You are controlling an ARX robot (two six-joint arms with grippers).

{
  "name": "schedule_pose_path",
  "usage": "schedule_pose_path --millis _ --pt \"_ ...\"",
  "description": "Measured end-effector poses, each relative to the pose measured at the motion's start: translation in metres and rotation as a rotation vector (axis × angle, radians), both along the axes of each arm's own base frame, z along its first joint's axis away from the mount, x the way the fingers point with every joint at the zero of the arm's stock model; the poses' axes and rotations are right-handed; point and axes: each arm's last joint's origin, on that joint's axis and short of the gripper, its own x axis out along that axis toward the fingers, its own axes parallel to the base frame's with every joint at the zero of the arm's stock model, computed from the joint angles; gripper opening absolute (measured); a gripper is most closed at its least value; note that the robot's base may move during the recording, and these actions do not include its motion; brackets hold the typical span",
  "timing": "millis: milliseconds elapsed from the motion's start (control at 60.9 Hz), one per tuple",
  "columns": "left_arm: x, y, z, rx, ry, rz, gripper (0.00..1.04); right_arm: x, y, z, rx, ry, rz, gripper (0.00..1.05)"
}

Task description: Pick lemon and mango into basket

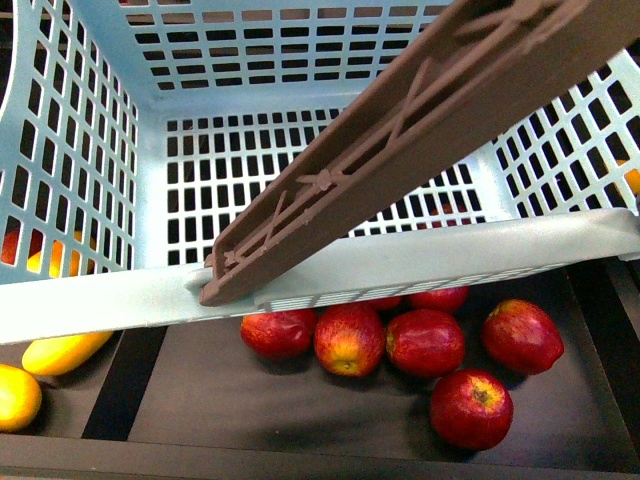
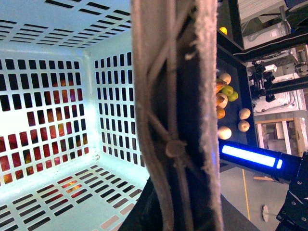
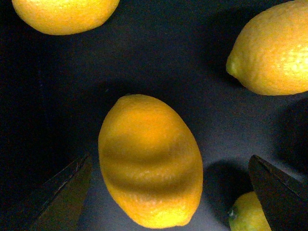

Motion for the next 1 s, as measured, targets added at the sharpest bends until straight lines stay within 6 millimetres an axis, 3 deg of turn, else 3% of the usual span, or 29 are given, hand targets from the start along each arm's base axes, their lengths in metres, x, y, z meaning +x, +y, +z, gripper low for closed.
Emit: schedule_pose_path --millis 509,706,887,1002 --pt "0.000 0.000 0.000 0.000 0.000 0.000 0.05 0.026 0.004 -0.020 0.017 0.039 0.025 0.95" --pt "0.000 0.000 0.000 0.000 0.000 0.000 0.05 0.026 0.009 -0.025 0.035 0.051 0.018 0.65" --pt "0.000 0.000 0.000 0.000 0.000 0.000 0.05 0.015 0.013 -0.022 0.052 0.031 0.011 0.64" --pt "0.000 0.000 0.000 0.000 0.000 0.000 0.05 0.003 0.014 -0.005 0.058 -0.016 0.017 0.64"
